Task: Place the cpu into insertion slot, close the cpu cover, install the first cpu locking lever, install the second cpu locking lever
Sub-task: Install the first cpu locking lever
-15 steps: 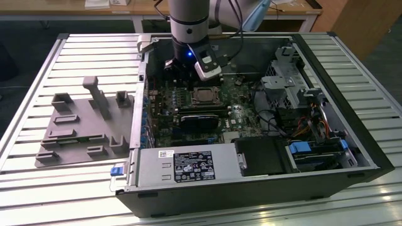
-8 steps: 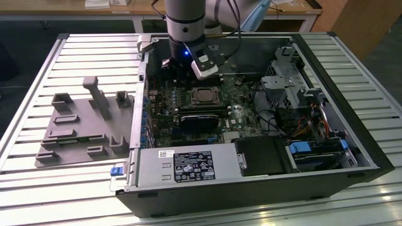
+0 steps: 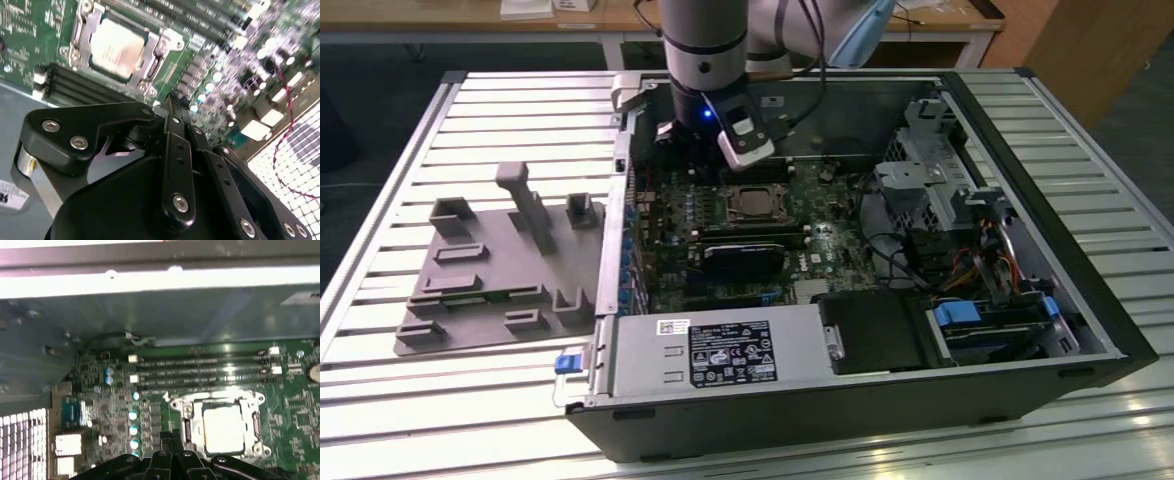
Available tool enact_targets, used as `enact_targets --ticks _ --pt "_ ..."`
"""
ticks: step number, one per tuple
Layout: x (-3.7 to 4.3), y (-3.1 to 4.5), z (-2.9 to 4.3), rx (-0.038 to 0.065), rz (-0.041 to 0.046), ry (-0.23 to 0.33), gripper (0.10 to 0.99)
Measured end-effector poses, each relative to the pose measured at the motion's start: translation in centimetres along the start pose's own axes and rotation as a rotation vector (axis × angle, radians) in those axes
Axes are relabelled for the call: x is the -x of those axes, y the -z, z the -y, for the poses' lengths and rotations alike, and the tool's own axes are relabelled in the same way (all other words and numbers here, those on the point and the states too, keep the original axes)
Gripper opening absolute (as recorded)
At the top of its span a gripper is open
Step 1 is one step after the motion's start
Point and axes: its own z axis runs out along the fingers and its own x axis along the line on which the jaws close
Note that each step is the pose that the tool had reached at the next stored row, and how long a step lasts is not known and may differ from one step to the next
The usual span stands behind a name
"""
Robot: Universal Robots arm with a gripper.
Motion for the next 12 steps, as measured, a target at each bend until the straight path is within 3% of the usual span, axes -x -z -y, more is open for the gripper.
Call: enact_targets --ticks 3,12 --pt "-0.29 -0.01 0.03 0.033 -0.0027 -0.001 0.102" --pt "-0.98 -0.05 0.10 0.154 -0.0131 -0.006 0.102"
